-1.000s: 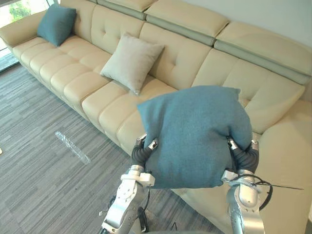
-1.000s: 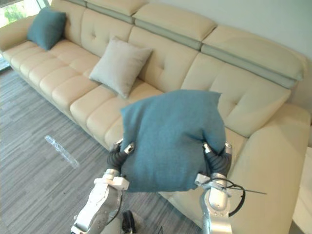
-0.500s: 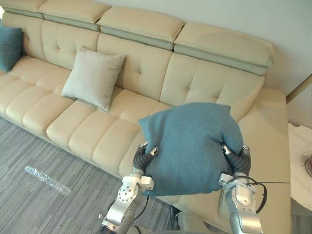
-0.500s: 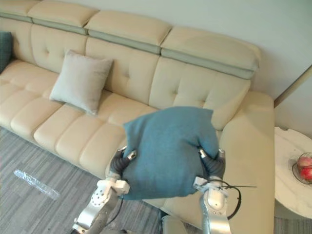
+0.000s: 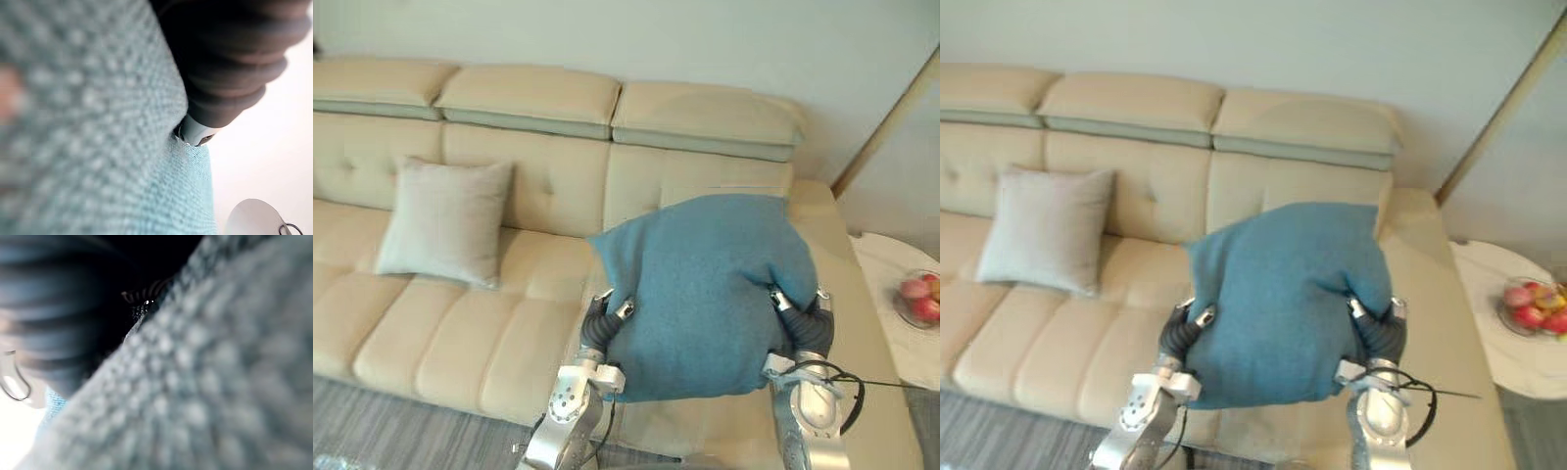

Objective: Pick up cushions and gather them together orderly.

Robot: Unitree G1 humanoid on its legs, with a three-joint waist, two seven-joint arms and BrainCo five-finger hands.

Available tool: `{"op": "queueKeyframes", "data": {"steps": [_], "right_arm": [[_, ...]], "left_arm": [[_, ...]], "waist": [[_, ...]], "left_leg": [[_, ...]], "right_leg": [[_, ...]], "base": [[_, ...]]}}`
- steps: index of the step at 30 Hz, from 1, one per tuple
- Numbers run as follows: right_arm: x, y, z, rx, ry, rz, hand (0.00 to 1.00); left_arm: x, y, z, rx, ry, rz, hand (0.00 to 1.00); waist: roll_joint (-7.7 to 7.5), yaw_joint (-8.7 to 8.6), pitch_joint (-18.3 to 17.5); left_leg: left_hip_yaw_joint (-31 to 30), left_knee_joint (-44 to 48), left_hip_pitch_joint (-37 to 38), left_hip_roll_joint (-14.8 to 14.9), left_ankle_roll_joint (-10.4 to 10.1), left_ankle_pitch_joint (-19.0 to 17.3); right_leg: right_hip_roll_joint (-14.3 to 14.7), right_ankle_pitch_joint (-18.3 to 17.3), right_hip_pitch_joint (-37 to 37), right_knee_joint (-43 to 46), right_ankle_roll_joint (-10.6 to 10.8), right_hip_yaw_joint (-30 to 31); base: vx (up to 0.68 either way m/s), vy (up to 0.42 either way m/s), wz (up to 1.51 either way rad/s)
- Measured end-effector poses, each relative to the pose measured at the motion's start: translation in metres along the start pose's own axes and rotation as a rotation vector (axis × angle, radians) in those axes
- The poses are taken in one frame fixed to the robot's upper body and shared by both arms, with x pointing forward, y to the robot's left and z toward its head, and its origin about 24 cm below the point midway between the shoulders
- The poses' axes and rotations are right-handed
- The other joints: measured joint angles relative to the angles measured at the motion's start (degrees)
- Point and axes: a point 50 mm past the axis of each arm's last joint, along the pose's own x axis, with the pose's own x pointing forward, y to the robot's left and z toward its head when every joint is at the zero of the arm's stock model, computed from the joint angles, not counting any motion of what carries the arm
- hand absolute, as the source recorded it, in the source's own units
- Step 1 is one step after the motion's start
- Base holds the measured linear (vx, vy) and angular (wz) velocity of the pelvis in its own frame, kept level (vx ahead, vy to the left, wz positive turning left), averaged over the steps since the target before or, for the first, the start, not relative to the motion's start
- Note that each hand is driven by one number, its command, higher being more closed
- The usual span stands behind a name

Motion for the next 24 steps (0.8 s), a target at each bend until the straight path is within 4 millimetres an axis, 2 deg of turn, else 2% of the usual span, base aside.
{"op": "queueKeyframes", "data": {"steps": [5,8,13,16,18,20,22,24], "right_arm": [[0.011,0.005,-0.02,-0.012,0.059,0.018,1.0],[0.024,0.017,-0.036,-0.049,0.111,0.082,1.0],[0.032,0.014,-0.039,-0.128,0.113,0.099,1.0],[0.043,0.02,-0.029,-0.116,0.063,0.081,1.0],[0.056,0.03,-0.012,-0.108,-0.023,0.064,1.0],[0.063,0.038,0.005,-0.085,-0.095,0.052,1.0],[0.076,0.049,0.028,-0.074,-0.199,0.028,1.0],[0.096,0.065,0.062,-0.038,-0.331,-0.007,1.0]], "left_arm": [[0.001,0.008,0.0,0.035,-0.003,0.006,1.0],[0.002,0.02,0.001,0.064,0.001,0.036,1.0],[0.009,0.019,0.004,0.077,-0.015,0.031,1.0],[0.023,0.012,0.018,0.117,-0.084,0.032,1.0],[0.04,0.003,0.042,0.132,-0.191,0.03,1.0],[0.047,-0.003,0.061,0.139,-0.273,0.031,1.0],[0.057,-0.012,0.087,0.138,-0.387,0.046,1.0],[0.072,-0.027,0.123,0.122,-0.537,0.069,1.0]], "waist": [[0.15,-0.54,-0.06],[0.28,-0.53,0.02],[1.22,-0.82,0.54],[2.02,-1.03,1.49],[1.77,-0.82,2.99],[1.73,-0.62,3.55],[1.86,-0.41,3.83],[1.98,0.34,4.94]], "left_leg": [[1.42,-2.67,0.64,-0.82,0.64,0.28],[2.87,-7.35,0.13,-0.95,1.46,1.13],[2.81,-11.64,-1.95,-1.1,1.05,4.33],[2.57,-13.4,-3.89,-0.52,0.67,6.15],[2.45,-12.88,-7.33,-0.43,0.71,6.84],[2.43,-12.1,-10.41,-0.21,0.81,7.22],[2.44,-10.52,-14.78,0.52,0.43,8.0],[1.64,-9.87,-18.42,1.27,-0.34,9.36]], "right_leg": [[-1.0,5.02,-0.66,-5.27,-0.1,2.43],[-0.8,7.98,-4.24,-8.24,-0.61,3.59],[-0.64,10.35,-8.56,-9.24,-0.73,2.95],[-0.06,12.45,-11.28,-9.17,-0.68,0.34],[-0.11,12.87,-14.29,-8.98,-0.43,-0.59],[-0.12,12.89,-16.95,-8.65,-0.42,-1.78],[0.42,13.93,-20.8,-8.25,-0.58,-2.46],[1.2,14.69,-24.05,-8.23,-0.97,-2.92]], "base": [[0.09,0.122,-0.5],[-0.02,0.0,-0.59],[-0.06,-0.067,-0.17],[-0.1,-0.069,-0.02],[-0.18,-0.077,0.04],[-0.22,-0.087,0.05],[-0.2,-0.088,0.03],[-0.18,-0.096,0.02]]}}
